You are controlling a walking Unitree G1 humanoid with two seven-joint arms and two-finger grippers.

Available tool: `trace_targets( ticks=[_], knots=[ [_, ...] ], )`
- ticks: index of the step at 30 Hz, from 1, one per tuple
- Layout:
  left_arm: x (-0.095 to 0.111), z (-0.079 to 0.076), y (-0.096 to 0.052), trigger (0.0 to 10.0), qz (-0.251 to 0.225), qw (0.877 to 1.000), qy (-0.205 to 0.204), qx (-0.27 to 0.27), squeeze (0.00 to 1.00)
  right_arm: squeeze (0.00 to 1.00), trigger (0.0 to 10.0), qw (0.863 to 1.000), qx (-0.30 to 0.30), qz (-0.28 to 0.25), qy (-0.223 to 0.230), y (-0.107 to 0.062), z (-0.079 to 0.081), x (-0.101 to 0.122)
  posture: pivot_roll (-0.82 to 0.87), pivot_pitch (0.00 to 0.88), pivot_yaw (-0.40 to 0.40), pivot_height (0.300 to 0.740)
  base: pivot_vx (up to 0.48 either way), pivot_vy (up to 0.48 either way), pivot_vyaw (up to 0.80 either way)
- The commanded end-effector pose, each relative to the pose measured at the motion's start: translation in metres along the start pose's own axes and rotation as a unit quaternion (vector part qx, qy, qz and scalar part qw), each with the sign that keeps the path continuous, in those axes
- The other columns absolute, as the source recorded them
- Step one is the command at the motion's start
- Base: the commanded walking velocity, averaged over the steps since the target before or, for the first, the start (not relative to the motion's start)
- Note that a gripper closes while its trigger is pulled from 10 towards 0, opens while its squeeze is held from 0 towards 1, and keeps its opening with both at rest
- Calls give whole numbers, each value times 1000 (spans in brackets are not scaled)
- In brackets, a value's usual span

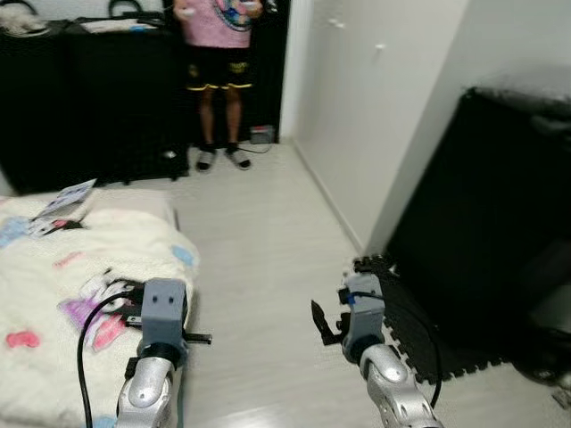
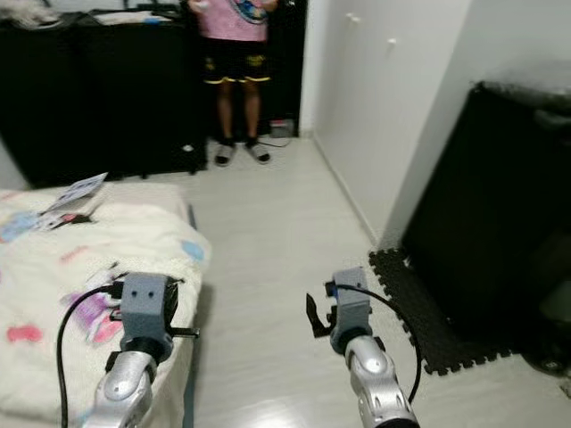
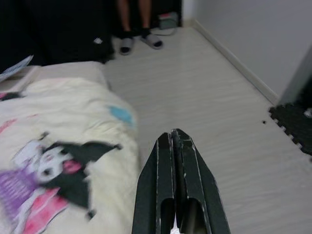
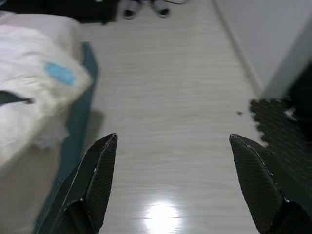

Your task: Clean up the room

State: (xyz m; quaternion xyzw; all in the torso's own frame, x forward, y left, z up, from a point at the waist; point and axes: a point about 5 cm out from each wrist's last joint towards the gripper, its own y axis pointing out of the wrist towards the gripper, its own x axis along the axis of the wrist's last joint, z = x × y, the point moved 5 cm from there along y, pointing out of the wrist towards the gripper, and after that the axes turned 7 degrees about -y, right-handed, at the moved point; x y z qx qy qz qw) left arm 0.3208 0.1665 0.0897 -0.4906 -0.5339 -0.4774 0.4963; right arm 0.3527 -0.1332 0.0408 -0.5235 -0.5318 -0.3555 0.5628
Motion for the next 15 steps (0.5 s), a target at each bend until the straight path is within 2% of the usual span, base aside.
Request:
trace_targets(
  ticks=[1,15],
  knots=[
    [-6,-4,-2,10000,12,1000,-8,-4,0,0,10000,1000,-4,10,2,-3,-4,-6,-47,100,-52,740,315,0,0],
    [-6,-2,-2,10000,12,1000,-5,-4,0,0,10000,1000,-1,10,3,-3,-2,-7,-40,95,-51,740,314,0,0]
  ],
)
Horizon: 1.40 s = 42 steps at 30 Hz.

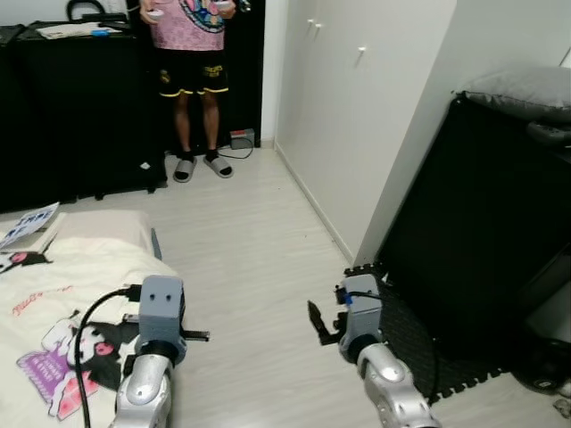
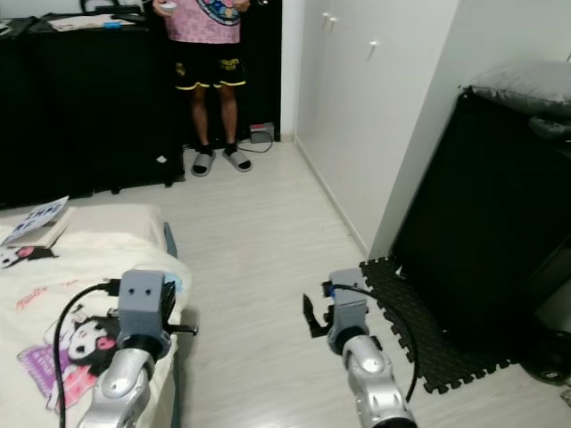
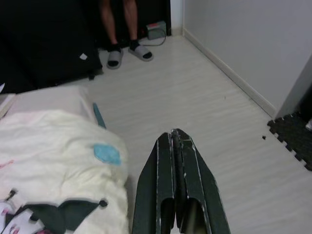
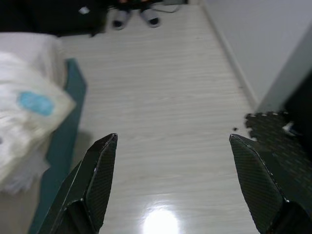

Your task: Clean up the room

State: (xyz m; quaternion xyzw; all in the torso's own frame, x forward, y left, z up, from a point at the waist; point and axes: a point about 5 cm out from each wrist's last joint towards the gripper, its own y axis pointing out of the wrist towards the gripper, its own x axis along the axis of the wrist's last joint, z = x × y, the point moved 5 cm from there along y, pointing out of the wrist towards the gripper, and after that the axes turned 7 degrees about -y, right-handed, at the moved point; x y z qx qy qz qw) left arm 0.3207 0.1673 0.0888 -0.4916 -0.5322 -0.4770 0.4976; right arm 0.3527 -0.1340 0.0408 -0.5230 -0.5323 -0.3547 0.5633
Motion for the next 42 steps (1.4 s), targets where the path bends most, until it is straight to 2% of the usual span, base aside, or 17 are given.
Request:
trace_targets(
  ticks=[1,42],
  knots=[
    [-5,-3,-2,10000,10,1000,-6,-3,0,0,10000,1000,-2,10,3,-3,-1,-7,-40,95,-51,740,311,0,0],
    [-4,-4,-4,10000,8,1000,-9,-3,0,0,10000,1000,9,13,-10,-2,3,-8,-42,97,-57,740,303,0,0]
  ],
)
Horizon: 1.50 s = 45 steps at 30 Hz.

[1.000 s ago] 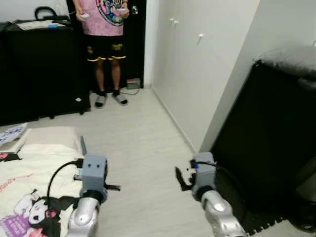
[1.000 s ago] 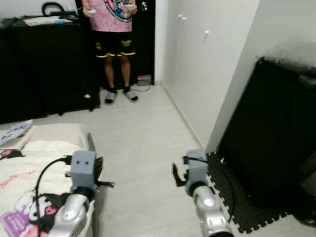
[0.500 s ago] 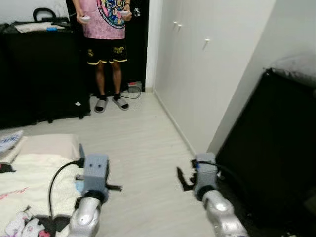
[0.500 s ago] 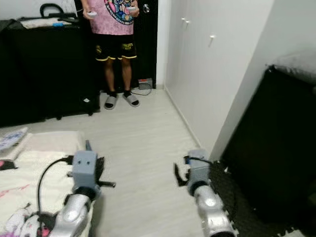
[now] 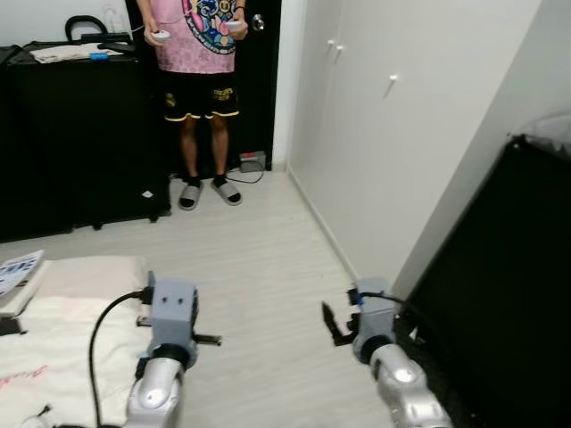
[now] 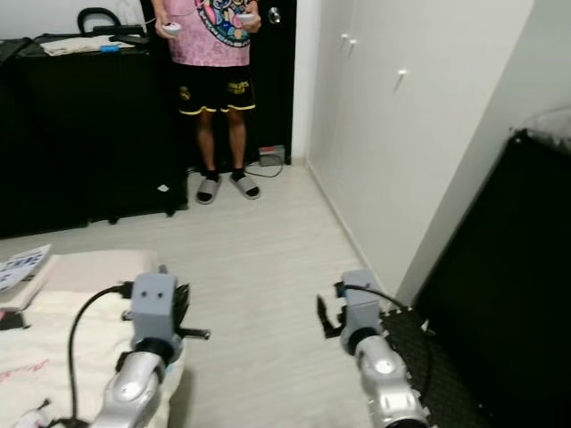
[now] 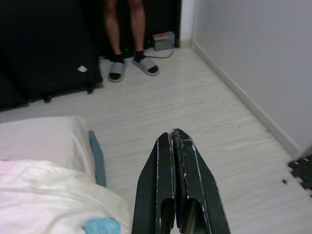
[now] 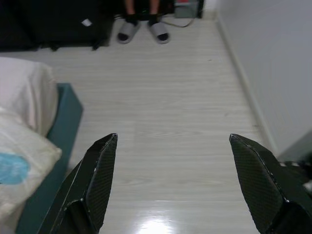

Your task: Clean up the room

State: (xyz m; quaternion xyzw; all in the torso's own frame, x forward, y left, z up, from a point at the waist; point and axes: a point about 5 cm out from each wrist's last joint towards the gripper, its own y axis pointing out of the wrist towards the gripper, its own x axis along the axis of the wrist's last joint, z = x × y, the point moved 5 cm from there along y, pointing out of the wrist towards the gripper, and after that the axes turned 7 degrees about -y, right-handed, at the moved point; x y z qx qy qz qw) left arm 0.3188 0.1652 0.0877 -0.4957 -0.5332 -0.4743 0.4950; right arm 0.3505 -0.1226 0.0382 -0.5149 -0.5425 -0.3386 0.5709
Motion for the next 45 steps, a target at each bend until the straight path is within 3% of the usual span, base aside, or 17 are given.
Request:
trace_targets(
  ticks=[1,45],
  knots=[
    [-3,-2,-2,10000,6,1000,-4,-2,0,0,10000,1000,-11,11,-3,-3,-8,-6,-42,99,-57,740,296,0,0],
    [-3,0,-1,10000,6,1000,-5,0,0,0,10000,1000,-1,12,-3,-2,-3,-6,-38,101,-61,740,291,0,0]
  ],
)
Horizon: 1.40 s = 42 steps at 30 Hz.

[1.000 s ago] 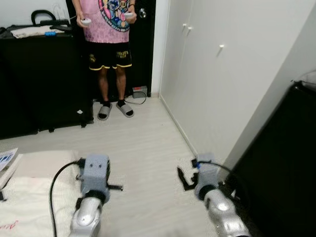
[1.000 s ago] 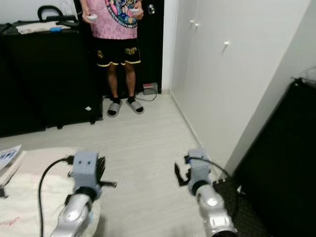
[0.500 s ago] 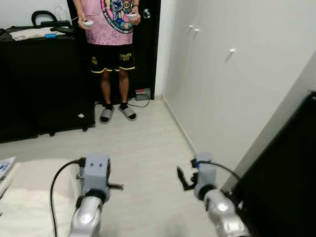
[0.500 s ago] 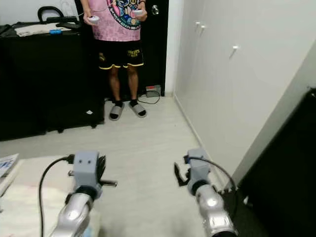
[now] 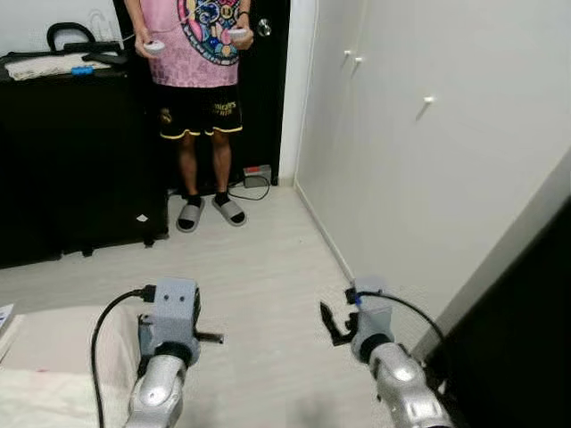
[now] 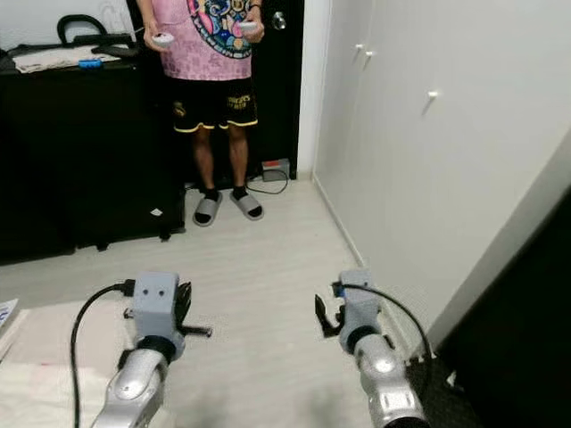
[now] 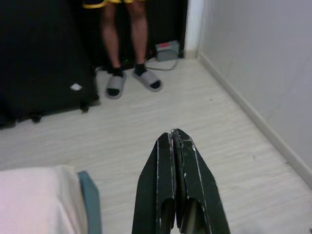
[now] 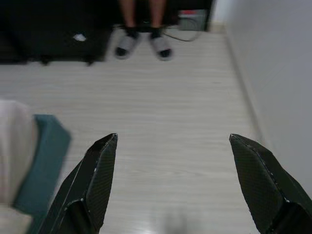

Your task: Clean up the room

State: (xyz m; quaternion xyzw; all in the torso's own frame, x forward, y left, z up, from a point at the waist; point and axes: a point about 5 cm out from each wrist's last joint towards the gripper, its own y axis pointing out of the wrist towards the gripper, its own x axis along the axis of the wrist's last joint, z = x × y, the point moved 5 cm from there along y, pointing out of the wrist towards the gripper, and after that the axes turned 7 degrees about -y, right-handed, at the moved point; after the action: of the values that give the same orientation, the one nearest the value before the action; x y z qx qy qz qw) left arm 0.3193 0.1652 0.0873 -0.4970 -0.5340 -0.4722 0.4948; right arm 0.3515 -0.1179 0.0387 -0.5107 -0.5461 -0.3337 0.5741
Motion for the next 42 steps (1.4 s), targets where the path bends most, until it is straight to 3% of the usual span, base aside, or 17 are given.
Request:
trace_targets(
  ticks=[1,42],
  knots=[
    [-3,0,-2,10000,5,1000,-3,-1,0,0,10000,1000,-9,12,-1,-4,-7,-8,-38,101,-61,740,285,0,0],
    [-1,0,-3,10000,2,1000,-4,1,0,0,10000,1000,0,12,-4,-3,-4,-7,-33,98,-69,740,279,0,0]
  ],
)
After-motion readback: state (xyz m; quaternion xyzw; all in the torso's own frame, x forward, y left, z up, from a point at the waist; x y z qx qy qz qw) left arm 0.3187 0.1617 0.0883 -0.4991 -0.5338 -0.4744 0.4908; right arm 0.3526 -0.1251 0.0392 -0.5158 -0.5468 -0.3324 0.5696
